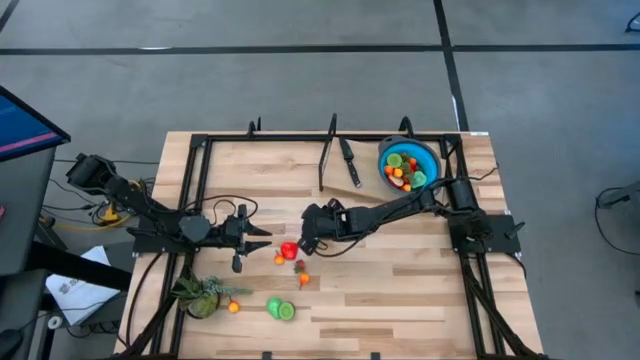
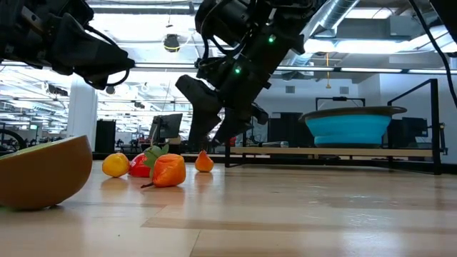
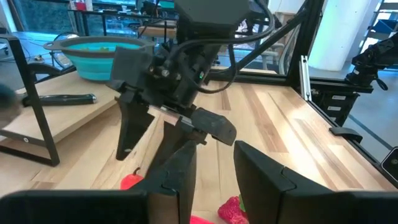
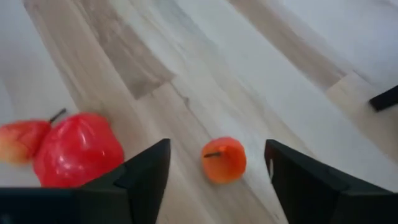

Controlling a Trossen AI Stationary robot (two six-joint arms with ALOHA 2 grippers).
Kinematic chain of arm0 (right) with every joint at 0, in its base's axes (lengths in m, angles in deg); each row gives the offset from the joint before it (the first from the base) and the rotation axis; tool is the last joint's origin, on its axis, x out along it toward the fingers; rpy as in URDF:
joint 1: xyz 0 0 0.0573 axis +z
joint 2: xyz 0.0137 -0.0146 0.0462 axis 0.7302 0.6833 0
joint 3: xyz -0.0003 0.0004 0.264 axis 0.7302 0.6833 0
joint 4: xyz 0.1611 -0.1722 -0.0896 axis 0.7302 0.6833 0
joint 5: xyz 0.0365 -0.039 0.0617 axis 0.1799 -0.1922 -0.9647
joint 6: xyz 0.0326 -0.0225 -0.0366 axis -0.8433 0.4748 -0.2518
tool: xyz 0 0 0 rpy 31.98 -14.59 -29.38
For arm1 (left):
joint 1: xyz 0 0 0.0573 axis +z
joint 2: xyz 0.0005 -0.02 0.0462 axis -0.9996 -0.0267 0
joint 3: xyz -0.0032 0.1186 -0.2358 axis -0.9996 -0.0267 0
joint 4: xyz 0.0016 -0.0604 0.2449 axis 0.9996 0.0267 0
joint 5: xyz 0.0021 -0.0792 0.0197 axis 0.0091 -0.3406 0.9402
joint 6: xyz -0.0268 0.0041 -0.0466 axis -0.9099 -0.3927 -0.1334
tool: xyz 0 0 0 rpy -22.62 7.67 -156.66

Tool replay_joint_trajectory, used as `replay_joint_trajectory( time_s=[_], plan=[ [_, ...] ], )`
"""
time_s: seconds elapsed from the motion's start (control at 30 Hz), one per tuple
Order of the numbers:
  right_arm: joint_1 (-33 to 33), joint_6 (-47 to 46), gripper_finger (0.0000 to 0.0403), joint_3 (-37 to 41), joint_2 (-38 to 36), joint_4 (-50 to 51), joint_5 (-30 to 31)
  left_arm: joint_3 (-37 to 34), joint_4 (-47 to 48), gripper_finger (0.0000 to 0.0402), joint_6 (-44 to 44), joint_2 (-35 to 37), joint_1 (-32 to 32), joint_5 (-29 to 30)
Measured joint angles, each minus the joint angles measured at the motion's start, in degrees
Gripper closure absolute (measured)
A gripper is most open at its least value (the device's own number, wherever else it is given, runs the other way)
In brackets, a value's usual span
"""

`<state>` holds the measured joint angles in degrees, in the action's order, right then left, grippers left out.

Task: Pick & Place Fruit
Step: Put the orange pear into the blue colander

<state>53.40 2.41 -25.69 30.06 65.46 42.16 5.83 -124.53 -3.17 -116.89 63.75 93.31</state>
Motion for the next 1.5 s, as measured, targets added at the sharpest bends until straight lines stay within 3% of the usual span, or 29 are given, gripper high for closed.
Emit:
replay_joint_trajectory(
  time_s=[0.2,0.7,1.0,1.13,1.37,1.5],
  plan=[
    [-0.83,0.22,0.0129,0.82,0.31,-0.43,-4.5,0.0,0.06,0.0298,-0.17,0.0,0.01,0.0],
    [-1.84,1.79,0.0149,3.43,0.4,-3.64,-4.65,0.0,0.17,0.0298,-0.17,0.0,0.0,0.15],
    [-1.87,4.33,0.0153,3.31,4.04,-7.81,-5.72,0.0,0.25,0.0298,-0.18,0.0,0.01,0.15],
    [-1.7,4.31,0.0186,3.39,4.05,-7.97,-5.03,0.0,0.29,0.0298,-0.17,-0.02,0.01,0.17],
    [-2.19,4.45,0.0293,3.39,4.01,-7.84,-4.85,0.0,0.25,0.0298,-0.19,-0.02,0.01,0.17],
    [-2.12,4.53,0.0313,3.39,4.01,-7.92,-4.87,0.0,0.25,0.0298,-0.19,-0.02,0.0,0.17]
  ],
)
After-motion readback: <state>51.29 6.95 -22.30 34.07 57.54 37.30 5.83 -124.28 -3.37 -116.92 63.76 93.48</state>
